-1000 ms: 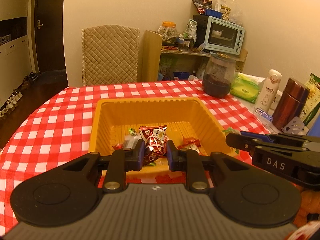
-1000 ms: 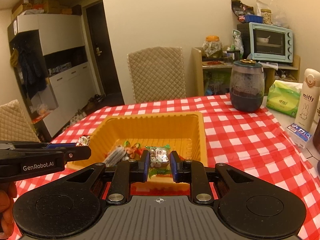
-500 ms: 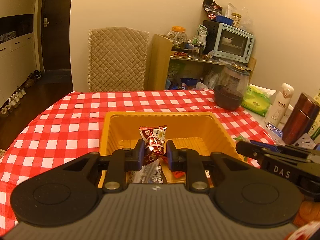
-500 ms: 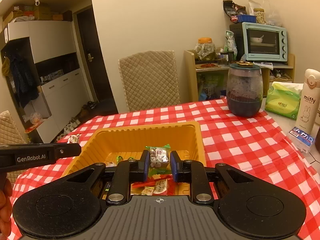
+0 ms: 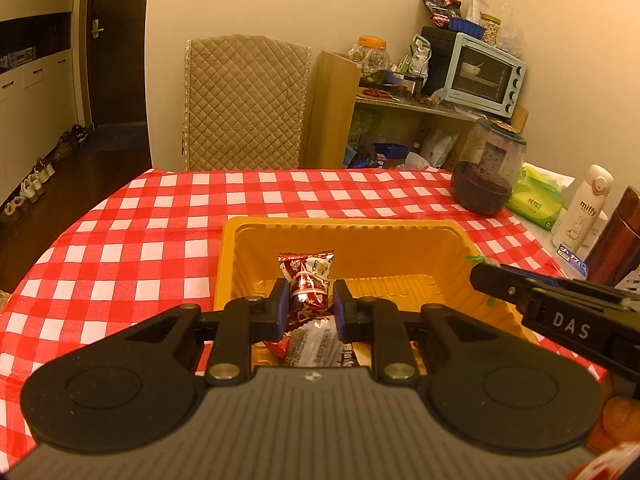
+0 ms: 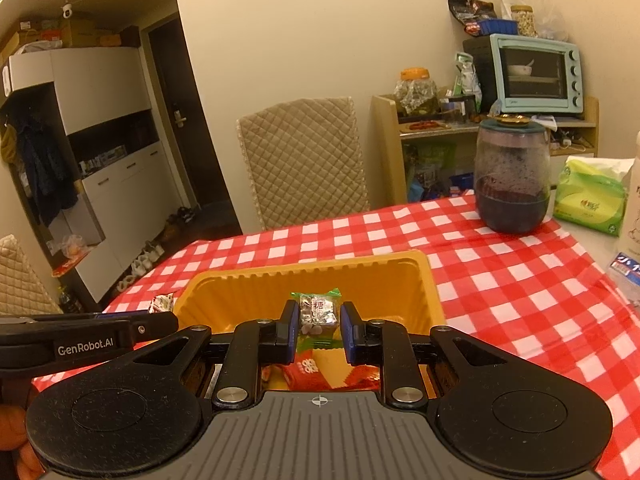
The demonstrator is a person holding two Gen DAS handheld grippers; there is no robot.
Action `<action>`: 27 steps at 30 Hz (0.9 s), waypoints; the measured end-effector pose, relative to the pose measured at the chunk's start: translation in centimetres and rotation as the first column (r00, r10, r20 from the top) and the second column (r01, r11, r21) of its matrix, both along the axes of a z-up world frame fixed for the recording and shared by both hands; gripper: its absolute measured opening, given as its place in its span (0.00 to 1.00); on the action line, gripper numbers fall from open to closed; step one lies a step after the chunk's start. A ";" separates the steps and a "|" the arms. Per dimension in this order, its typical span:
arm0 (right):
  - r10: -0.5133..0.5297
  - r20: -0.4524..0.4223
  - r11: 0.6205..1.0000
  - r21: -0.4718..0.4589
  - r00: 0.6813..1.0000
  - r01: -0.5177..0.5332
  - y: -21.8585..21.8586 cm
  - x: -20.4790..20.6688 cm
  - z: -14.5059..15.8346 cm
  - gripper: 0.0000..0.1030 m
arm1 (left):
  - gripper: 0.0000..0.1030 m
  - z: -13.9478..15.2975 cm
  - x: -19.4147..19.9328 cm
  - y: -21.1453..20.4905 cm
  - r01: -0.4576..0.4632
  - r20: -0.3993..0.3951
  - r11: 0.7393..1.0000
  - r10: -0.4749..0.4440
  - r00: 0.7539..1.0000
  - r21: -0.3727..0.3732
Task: Organize snacks
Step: 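Open the left tool releasing the red-and-white candy while the right tool drops the green candy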
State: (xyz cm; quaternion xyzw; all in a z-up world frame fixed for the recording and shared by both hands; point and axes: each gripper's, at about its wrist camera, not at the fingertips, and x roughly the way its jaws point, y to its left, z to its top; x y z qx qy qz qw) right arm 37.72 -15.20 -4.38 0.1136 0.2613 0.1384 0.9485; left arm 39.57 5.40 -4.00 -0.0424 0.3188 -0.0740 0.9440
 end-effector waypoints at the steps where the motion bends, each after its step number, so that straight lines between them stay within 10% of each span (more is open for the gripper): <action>1: 0.000 -0.003 1.000 0.002 1.000 0.000 0.2 0.2 -0.1 0.22 | 0.20 -0.1 0.2 0.2 -0.002 -0.003 1.000 0.002 1.000 -0.004; 27: -0.013 -0.041 1.000 -0.005 0.999 0.013 0.7 1.6 -1.3 0.22 | 0.21 -2.1 1.7 0.8 -0.015 -0.069 1.000 0.017 0.998 0.024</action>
